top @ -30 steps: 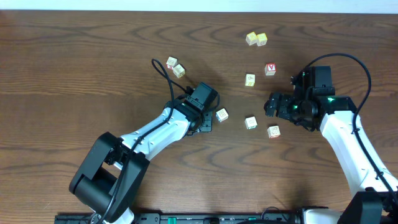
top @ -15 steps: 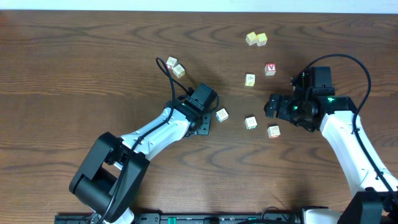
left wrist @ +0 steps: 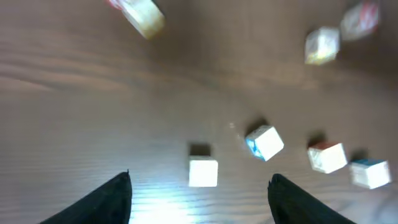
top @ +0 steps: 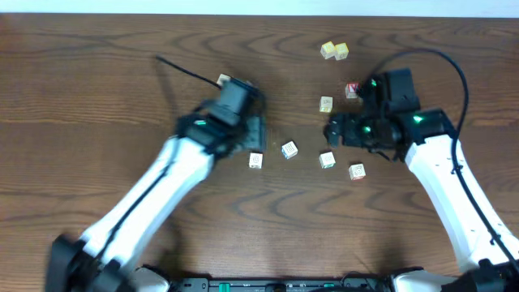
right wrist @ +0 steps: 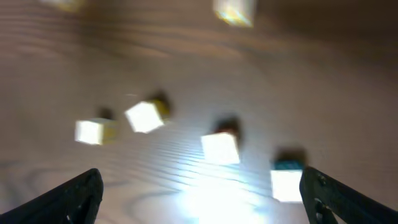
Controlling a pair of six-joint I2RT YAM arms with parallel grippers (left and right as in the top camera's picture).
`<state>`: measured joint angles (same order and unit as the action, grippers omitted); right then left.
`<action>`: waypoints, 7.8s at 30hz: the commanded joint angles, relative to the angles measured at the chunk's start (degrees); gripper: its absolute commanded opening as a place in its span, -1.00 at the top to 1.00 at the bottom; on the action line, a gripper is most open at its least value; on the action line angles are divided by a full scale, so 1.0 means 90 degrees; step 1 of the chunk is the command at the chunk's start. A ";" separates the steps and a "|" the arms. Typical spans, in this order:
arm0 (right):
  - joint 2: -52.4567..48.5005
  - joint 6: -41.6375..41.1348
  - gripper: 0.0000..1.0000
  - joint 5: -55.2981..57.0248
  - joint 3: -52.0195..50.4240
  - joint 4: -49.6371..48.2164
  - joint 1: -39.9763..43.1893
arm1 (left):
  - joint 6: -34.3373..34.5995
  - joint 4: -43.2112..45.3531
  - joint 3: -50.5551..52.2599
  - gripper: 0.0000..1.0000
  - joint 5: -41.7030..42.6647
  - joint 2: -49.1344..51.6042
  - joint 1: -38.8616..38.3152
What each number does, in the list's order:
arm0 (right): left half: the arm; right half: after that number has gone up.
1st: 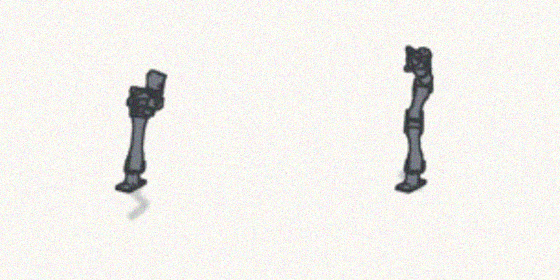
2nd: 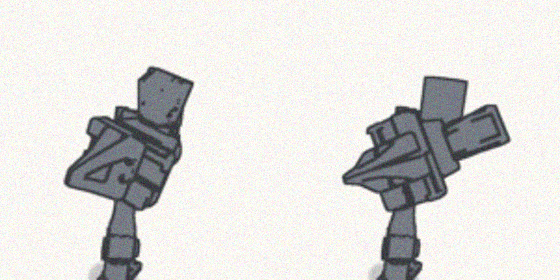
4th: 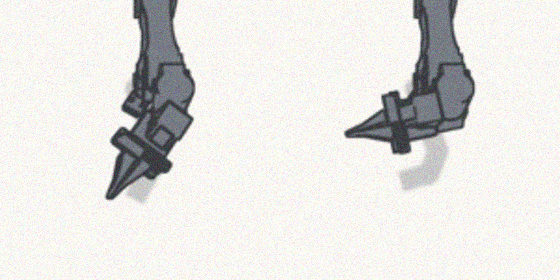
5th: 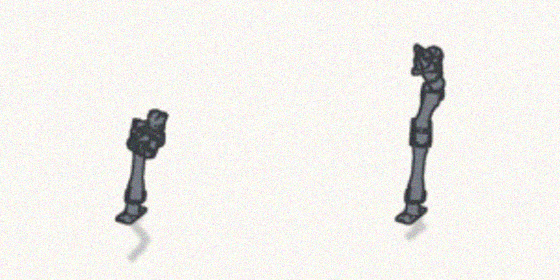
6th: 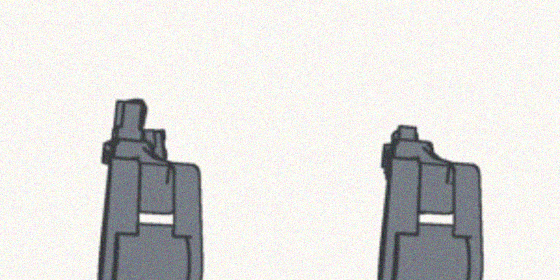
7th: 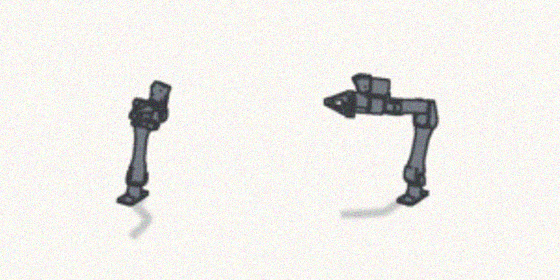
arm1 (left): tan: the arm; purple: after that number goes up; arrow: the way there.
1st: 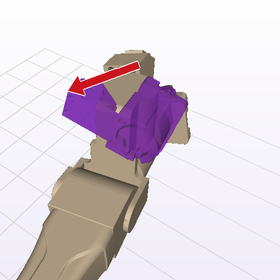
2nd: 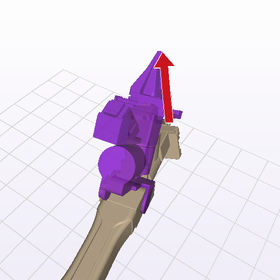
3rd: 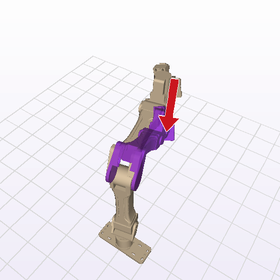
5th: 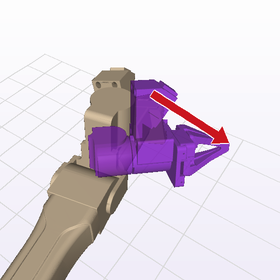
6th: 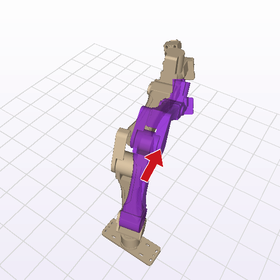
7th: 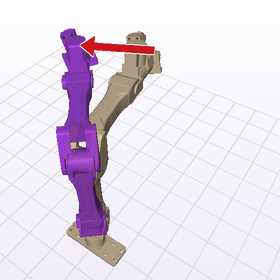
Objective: Lift 4 blocks
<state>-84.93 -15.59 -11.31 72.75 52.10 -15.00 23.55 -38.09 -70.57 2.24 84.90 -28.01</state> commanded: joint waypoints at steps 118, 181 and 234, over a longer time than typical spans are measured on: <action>-0.4257 0.0733 -0.46 0.0665 0.4206 0.3575 -0.1501 | 0.0534 -0.2912 0.0126 -0.57 0.0034 -0.1076 0.2912; -0.4257 0.2137 0.50 0.0214 0.1637 0.1333 -0.1098 | 0.0537 -0.2883 0.0126 -0.57 0.0034 -0.1076 0.2912; -0.4255 -0.4192 -0.68 0.0095 0.3189 0.2489 -0.0964 | 0.0534 -0.2856 0.0270 -0.58 0.0032 -0.1073 0.2912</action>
<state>-122.89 -46.00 -9.21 101.73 73.52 -23.64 28.32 -63.70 -69.60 2.68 75.31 -2.02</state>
